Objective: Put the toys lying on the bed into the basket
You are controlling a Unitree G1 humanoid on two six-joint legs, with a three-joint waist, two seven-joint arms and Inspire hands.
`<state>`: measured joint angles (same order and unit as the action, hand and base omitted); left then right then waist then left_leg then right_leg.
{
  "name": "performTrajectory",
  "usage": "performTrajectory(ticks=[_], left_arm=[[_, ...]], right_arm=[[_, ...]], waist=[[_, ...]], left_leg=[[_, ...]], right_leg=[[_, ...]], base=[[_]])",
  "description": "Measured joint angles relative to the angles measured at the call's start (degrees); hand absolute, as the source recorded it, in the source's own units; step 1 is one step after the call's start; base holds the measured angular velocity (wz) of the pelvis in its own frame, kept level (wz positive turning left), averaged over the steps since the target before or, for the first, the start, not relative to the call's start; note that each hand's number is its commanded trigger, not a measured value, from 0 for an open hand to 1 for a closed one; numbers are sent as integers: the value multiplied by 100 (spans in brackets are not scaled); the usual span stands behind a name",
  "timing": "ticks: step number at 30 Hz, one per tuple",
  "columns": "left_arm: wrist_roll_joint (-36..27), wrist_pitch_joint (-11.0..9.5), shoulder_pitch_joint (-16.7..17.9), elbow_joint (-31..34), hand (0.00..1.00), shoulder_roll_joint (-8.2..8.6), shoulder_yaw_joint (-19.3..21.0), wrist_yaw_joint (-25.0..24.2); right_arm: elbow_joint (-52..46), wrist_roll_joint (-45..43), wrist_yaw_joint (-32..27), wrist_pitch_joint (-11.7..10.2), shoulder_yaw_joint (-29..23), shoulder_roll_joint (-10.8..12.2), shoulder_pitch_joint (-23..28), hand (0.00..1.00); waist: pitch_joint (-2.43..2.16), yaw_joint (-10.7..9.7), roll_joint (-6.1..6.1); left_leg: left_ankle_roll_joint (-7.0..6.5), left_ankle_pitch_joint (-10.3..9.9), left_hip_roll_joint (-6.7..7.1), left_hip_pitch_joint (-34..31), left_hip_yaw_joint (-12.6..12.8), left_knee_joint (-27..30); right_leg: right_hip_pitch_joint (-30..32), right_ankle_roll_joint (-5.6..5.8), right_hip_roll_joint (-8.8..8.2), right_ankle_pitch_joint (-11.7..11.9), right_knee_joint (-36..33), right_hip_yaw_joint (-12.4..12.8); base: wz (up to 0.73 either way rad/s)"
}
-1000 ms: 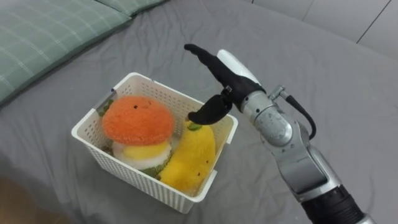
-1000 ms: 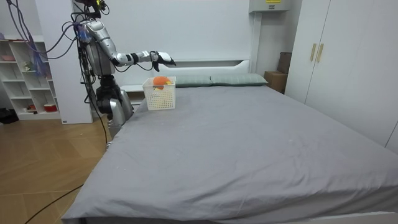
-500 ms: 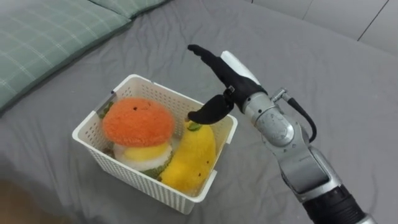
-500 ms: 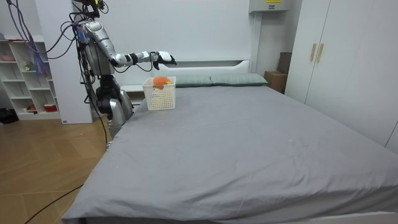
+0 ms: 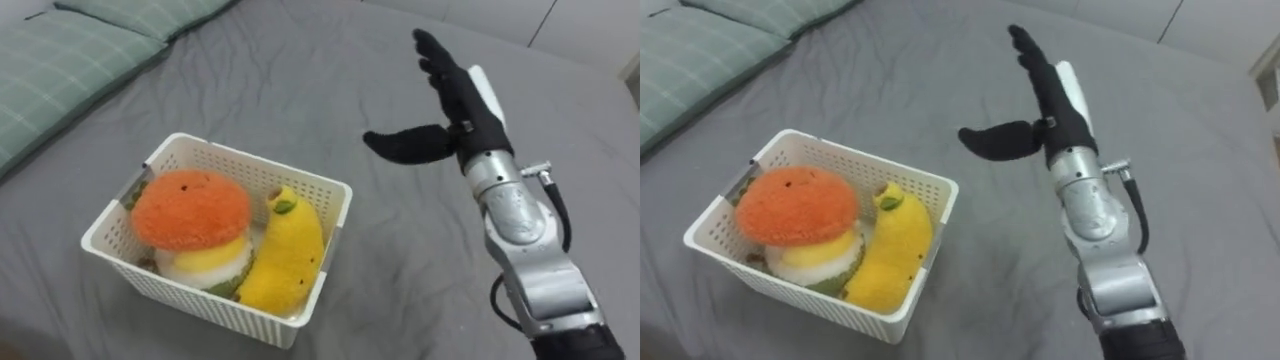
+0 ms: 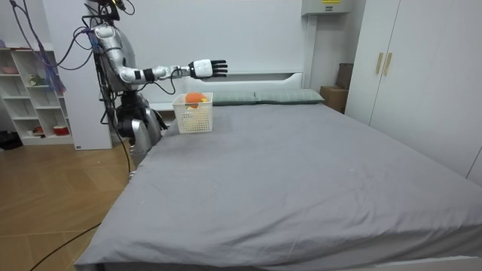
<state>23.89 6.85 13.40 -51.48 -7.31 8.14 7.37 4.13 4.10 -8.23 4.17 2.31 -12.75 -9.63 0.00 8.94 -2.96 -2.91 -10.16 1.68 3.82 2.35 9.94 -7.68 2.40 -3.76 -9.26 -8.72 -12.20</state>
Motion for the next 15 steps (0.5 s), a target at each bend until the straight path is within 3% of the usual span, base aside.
performTrajectory(ticks=[4, 7, 9, 15], left_arm=[[-71, -107, 105, -20, 0, 5, 110, 34], [-70, -106, 188, -173, 0, 5, 198, 104], [-91, -113, 301, -245, 0, -22, 251, 104], [-117, -213, 589, -277, 0, -15, 421, 101]], right_arm=[[0, 551, -420, -146, -535, -79, 443, 0], [10, 719, -667, -176, -875, -92, 687, 0], [241, 990, -822, -335, -1102, -93, 883, 0], [920, 2366, -1192, -486, -1851, -102, 1270, 0]], waist=[[-8, -292, 54], [-10, -458, 63], [-3, -662, 48], [-3, -906, 64]], left_leg=[[2, -2, -18, 78, 87, -67], [5, -2, -62, 116, 326, -124], [22, -15, -92, 178, 390, -132], [32, -28, -110, 258, 503, -175]], right_leg=[[5, -2, 15, 1, -5, 122], [96, -20, 48, 17, -11, 289], [78, -26, 79, 41, -9, 360], [69, -28, 96, 41, -5, 458]], base=[[-19], [-33], [-19], [-9]])
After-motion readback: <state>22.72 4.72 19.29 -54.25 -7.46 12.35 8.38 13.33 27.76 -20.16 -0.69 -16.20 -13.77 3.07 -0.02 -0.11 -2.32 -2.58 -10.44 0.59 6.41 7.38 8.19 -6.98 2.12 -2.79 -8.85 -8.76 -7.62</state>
